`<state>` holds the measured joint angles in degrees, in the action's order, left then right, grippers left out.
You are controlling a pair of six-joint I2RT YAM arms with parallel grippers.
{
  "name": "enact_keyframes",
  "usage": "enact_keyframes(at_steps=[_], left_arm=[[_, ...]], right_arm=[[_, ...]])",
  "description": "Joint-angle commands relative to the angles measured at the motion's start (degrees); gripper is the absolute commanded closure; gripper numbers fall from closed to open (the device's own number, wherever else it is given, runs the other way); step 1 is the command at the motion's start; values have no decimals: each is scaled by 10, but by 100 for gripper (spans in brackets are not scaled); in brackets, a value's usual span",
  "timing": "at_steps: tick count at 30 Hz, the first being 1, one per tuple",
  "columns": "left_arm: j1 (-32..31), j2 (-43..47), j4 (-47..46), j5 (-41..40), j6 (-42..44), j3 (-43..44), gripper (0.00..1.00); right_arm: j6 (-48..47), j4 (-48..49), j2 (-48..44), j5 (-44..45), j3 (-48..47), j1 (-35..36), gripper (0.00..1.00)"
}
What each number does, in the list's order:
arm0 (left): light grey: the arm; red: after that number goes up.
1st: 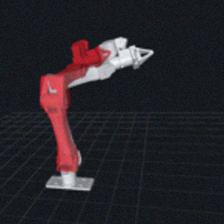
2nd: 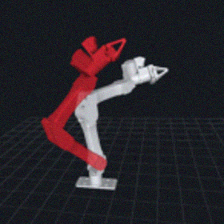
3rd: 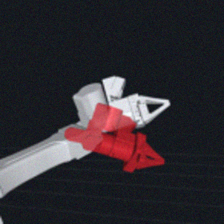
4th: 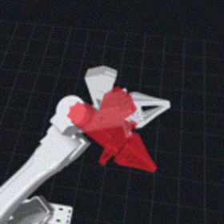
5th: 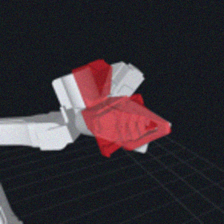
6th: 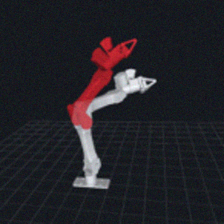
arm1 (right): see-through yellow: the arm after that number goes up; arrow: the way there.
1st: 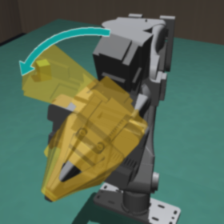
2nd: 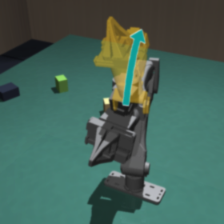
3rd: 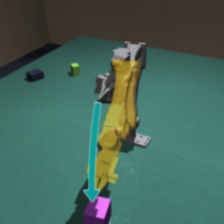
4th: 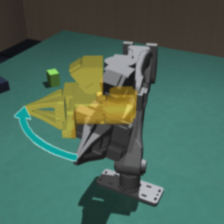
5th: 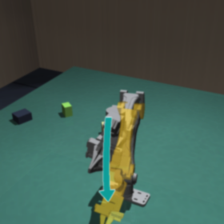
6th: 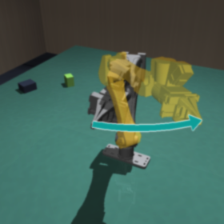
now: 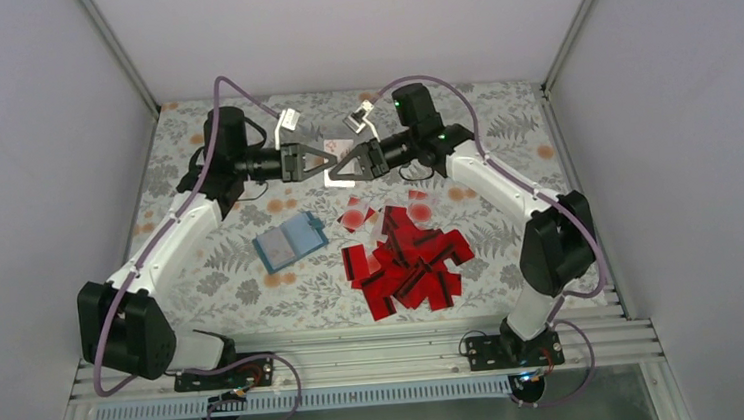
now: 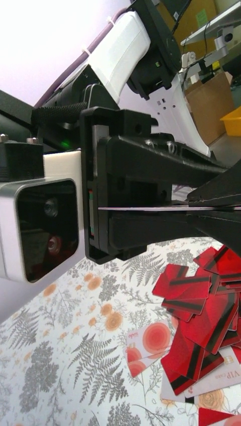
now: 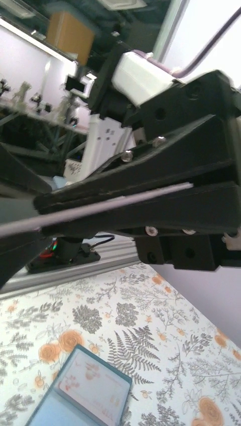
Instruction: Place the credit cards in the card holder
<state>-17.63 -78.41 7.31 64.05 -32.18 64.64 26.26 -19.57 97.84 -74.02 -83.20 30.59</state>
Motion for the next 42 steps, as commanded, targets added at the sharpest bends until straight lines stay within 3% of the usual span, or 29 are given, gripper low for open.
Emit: enact_keyframes(at_steps=[1, 3, 6, 16, 23, 30, 42], left_arm=[[11, -5, 45, -17, 12, 19, 98], [26, 5, 74, -41, 16, 18, 98], [59, 35, 124, -70, 27, -1, 98], [183, 144, 268, -180, 61, -127, 98], [222, 172, 327, -221, 65, -207, 98], [222, 148, 308, -245, 67, -262, 98], [221, 94, 184, -219, 43, -344, 98]], right_arm=[[-25, -33, 14, 23, -39, 10, 62], [-32, -53, 21, 53, -48, 9, 47], [-35, -67, 36, 90, -50, 9, 39], [-40, -94, 84, 157, -50, 13, 40], [-60, -114, 133, 168, -63, 40, 42], [-85, -134, 185, 168, -97, 60, 44], [-93, -137, 239, 164, -119, 75, 49]])
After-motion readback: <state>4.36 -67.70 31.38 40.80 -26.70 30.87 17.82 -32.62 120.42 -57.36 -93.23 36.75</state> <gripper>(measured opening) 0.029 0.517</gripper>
